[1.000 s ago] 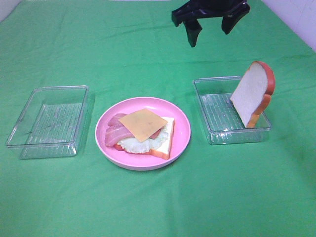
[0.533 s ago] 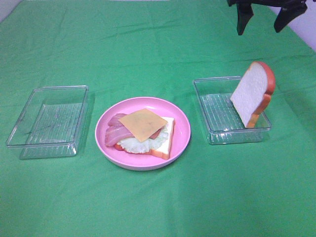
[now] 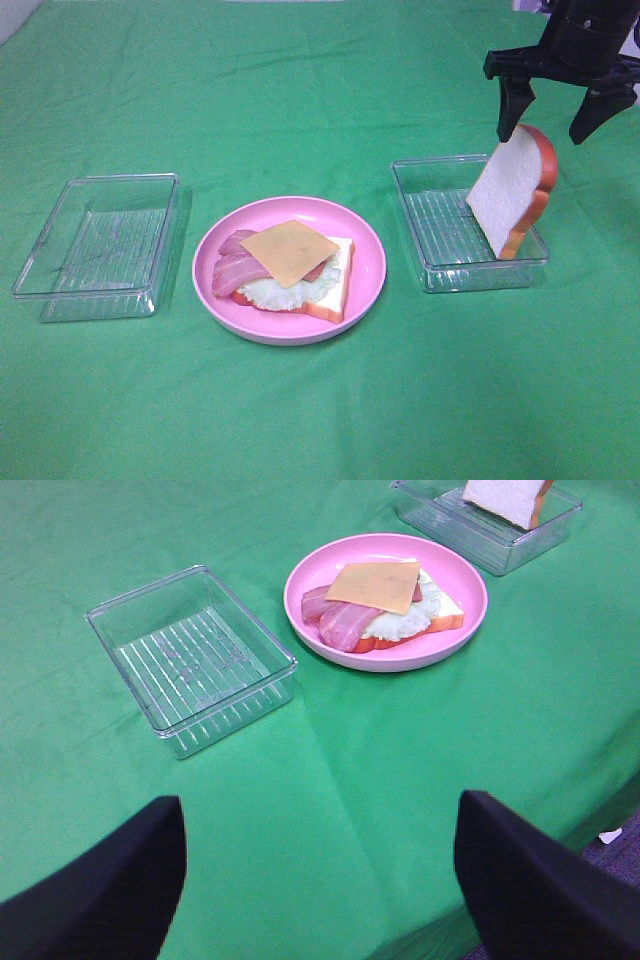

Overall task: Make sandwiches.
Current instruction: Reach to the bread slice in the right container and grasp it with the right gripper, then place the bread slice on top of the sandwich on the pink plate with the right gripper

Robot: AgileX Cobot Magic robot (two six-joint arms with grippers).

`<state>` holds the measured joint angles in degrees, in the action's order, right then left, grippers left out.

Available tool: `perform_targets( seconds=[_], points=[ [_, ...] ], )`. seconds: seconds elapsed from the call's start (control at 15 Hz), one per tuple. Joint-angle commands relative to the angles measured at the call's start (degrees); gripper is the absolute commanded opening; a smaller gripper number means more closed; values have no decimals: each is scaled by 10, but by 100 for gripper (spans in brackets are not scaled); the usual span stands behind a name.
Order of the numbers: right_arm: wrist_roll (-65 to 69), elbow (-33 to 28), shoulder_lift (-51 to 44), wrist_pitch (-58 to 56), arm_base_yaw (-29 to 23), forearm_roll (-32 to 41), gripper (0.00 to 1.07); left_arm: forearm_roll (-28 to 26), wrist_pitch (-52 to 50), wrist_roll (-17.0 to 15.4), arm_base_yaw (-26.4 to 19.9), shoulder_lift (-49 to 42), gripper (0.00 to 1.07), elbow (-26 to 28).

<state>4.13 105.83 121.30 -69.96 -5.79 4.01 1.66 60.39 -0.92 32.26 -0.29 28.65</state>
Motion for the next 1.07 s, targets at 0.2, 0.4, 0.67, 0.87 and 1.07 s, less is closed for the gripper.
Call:
perform_targets(
  seconds=[0.2,0.4,0.67,0.87,1.07],
  points=[
    [-17,-5,30,-15,2,-6,75,-2,-6,-1,3,-11,72,-1],
    [-19,-5,37,-18,2,-6,60,-2,-6,-1,3,-11,72,-1],
    [-25,-5,37,-26,2,-6,20,-2,-6,-1,3,-11,72,-1],
    [-25,-5,33,-32,2,-6,0,-2,-6,-1,3,-11,72,-1],
    [-29,-5,16,-32,2,2,0,-2,-6,-1,3,-11,72,-1]
  ],
)
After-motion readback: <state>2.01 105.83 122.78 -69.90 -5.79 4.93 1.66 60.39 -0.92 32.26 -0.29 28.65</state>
